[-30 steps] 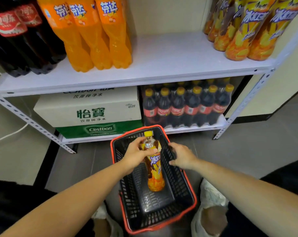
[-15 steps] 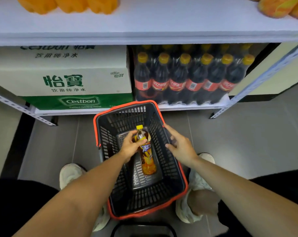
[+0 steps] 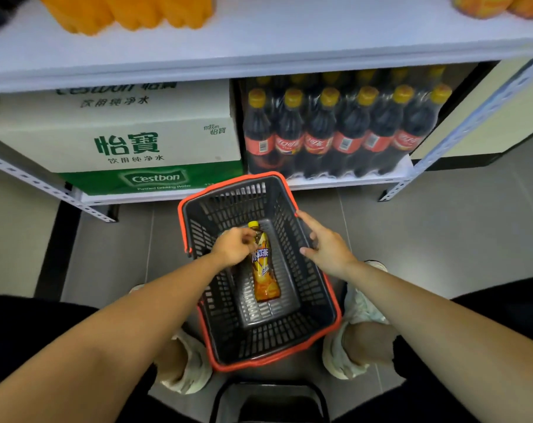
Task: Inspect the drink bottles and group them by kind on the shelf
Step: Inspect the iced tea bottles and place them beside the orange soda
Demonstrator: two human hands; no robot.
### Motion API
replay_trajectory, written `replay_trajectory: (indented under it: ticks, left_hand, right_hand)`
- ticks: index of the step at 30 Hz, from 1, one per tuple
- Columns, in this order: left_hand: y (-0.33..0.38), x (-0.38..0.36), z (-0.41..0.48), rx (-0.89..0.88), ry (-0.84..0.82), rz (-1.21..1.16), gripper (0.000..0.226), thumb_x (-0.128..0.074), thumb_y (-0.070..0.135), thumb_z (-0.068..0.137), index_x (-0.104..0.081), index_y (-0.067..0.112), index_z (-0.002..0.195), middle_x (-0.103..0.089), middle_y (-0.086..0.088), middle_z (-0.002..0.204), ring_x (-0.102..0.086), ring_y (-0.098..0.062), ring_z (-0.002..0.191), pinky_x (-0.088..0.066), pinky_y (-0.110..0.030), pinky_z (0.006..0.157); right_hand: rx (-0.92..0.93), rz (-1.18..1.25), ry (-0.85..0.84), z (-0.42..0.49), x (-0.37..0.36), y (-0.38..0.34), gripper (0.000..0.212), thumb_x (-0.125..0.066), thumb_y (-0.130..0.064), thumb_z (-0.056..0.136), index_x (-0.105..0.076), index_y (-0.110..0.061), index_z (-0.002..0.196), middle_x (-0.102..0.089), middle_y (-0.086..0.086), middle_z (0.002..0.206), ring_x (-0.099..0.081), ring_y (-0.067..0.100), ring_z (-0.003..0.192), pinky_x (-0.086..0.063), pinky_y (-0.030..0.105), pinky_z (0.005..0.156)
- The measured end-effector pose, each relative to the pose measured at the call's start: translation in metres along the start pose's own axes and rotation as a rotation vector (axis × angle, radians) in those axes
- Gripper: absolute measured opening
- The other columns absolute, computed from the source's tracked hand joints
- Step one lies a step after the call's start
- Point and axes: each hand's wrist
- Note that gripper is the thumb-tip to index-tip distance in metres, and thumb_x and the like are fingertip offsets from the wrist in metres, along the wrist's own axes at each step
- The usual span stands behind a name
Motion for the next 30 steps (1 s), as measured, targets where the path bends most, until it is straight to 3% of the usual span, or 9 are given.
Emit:
replay_trajectory:
  ticks: [3,6,9,13,16,20,23,26,30]
  left_hand:
    - [0.038,0.033,-0.021,-0.184,0.01,0.113,0.037,-0.073,0.015,0.092,-0.067,0.017,0.129,-0.073,0.003,0.105,-0.071,-0.016,0.097,-0.054,-0.04,0.098]
    - [0.084,0.066,-0.05,-0.391,0.022,0.177,0.039,-0.072,0.014,0.092,-0.066,0.02,0.13,-0.073,0.01,0.101,-0.072,-0.009,0.092,-0.057,-0.038,0.091]
    - [0.131,0.098,-0.08,-0.614,0.112,0.197,0.039,-0.072,0.01,0.09,-0.069,0.021,0.127,-0.075,0.01,0.102,-0.071,-0.006,0.093,-0.058,-0.03,0.085]
    - [0.19,0.133,-0.108,-0.915,0.41,0.243,0.032,-0.071,0.014,0.089,-0.072,0.02,0.121,-0.074,0.006,0.107,-0.068,-0.015,0.1,-0.055,-0.035,0.086]
    - [0.224,0.153,-0.107,-0.977,0.681,0.302,0.032,-0.068,0.02,0.086,-0.073,0.019,0.118,-0.072,0.002,0.111,-0.064,-0.023,0.106,-0.051,-0.038,0.09]
    - [0.251,0.165,-0.087,-0.892,0.734,0.317,0.031,-0.074,0.027,0.09,-0.072,0.02,0.119,-0.069,-0.002,0.125,-0.061,-0.028,0.116,-0.046,-0.044,0.099]
    - [0.26,0.162,-0.076,-0.845,0.762,0.309,0.03,-0.074,0.035,0.09,-0.073,0.022,0.118,-0.07,0.001,0.128,-0.06,-0.027,0.119,-0.046,-0.046,0.1]
    - [0.265,0.158,-0.069,-0.824,0.823,0.35,0.026,-0.072,0.039,0.09,-0.074,0.028,0.113,-0.071,0.007,0.121,-0.058,-0.026,0.113,-0.044,-0.042,0.092]
    - [0.268,0.163,-0.061,-0.808,0.858,0.358,0.016,-0.072,0.038,0.091,-0.074,0.03,0.104,-0.071,0.006,0.11,-0.056,-0.026,0.103,-0.038,-0.038,0.082]
  right_hand:
    - [-0.047,-0.036,-0.048,0.0,0.011,-0.013,0.084,-0.079,-0.012,0.087,-0.036,-0.035,0.156,-0.054,-0.018,0.09,-0.055,0.01,0.089,-0.037,0.013,0.083]
    - [-0.061,-0.144,-0.046,-0.002,0.032,-0.034,0.059,-0.08,-0.021,0.087,-0.059,-0.021,0.142,-0.063,0.001,0.105,-0.065,0.022,0.101,-0.047,0.026,0.092]
    - [-0.018,-0.19,0.03,-0.011,0.066,-0.064,0.038,-0.08,-0.021,0.087,-0.071,-0.016,0.123,-0.066,-0.001,0.097,-0.066,0.02,0.095,-0.051,0.032,0.091]
    - [0.134,-0.165,0.377,-0.03,0.115,-0.115,0.008,-0.075,-0.015,0.084,-0.076,-0.022,0.086,-0.07,-0.006,0.072,-0.063,0.009,0.069,-0.052,0.03,0.075]
    - [0.225,-0.046,0.655,-0.044,0.155,-0.151,0.014,-0.075,-0.017,0.082,-0.07,-0.025,0.071,-0.068,-0.009,0.066,-0.06,0.002,0.062,-0.048,0.023,0.069]
    - [0.317,0.136,0.95,-0.043,0.207,-0.181,0.014,-0.079,-0.015,0.083,-0.066,-0.019,0.089,-0.064,-0.006,0.079,-0.057,0.001,0.069,-0.047,0.016,0.068]
    - [0.282,0.102,1.121,-0.024,0.236,-0.185,0.048,-0.083,-0.022,0.081,-0.056,-0.012,0.12,-0.054,-0.002,0.11,-0.056,0.018,0.103,-0.046,0.028,0.088]
    - [0.18,0.083,1.198,0.001,0.258,-0.183,0.075,-0.086,-0.028,0.077,-0.046,-0.006,0.137,-0.049,0.006,0.127,-0.047,0.027,0.126,-0.041,0.037,0.103]
    - [0.124,0.127,1.251,0.029,0.276,-0.185,0.083,-0.087,-0.031,0.077,-0.043,-0.004,0.142,-0.053,0.013,0.139,-0.048,0.029,0.131,-0.042,0.041,0.107]
Point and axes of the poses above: each hand's wrist, its own z-axis towards the middle knuckle, its own x-axis out of the back of the hand, y = z × x
